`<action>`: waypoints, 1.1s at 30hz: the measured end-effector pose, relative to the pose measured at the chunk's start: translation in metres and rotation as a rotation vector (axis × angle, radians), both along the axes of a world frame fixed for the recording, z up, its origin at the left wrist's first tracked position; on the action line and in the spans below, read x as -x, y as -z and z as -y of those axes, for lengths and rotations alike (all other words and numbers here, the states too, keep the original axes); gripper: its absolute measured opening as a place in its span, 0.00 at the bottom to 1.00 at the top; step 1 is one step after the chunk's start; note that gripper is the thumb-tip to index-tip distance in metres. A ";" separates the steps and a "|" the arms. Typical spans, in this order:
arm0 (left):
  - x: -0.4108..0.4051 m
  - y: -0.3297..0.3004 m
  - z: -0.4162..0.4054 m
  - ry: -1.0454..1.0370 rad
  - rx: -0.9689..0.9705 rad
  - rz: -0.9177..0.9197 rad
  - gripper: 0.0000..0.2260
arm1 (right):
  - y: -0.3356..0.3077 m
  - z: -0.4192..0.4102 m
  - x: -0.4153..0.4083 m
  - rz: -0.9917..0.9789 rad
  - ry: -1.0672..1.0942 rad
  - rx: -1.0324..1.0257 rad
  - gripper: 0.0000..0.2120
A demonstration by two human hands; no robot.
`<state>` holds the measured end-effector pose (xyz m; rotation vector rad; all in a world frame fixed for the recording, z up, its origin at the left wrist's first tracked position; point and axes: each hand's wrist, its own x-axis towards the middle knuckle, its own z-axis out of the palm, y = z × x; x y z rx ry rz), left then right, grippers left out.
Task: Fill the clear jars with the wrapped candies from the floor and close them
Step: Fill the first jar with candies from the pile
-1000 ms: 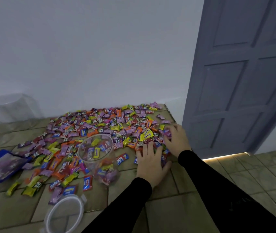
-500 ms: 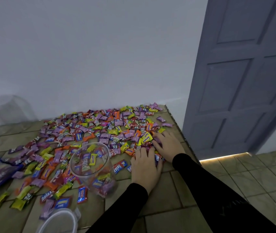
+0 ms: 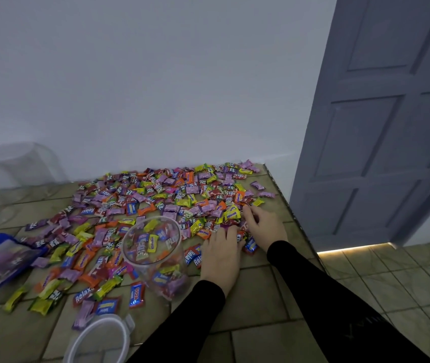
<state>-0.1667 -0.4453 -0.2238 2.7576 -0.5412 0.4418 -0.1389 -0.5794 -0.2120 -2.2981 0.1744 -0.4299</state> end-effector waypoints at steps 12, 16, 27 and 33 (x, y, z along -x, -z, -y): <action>0.002 -0.014 -0.004 0.026 0.103 -0.106 0.11 | -0.023 -0.011 0.017 0.028 0.153 -0.405 0.21; 0.011 -0.033 -0.005 -0.002 0.266 -0.163 0.10 | -0.035 -0.015 0.023 0.084 0.226 -0.559 0.22; 0.033 -0.062 -0.002 -0.048 0.264 -0.009 0.11 | -0.059 -0.024 0.041 0.146 0.329 -0.821 0.27; 0.049 -0.100 0.000 -0.016 0.391 0.017 0.10 | -0.078 -0.028 0.048 0.145 0.322 -0.988 0.29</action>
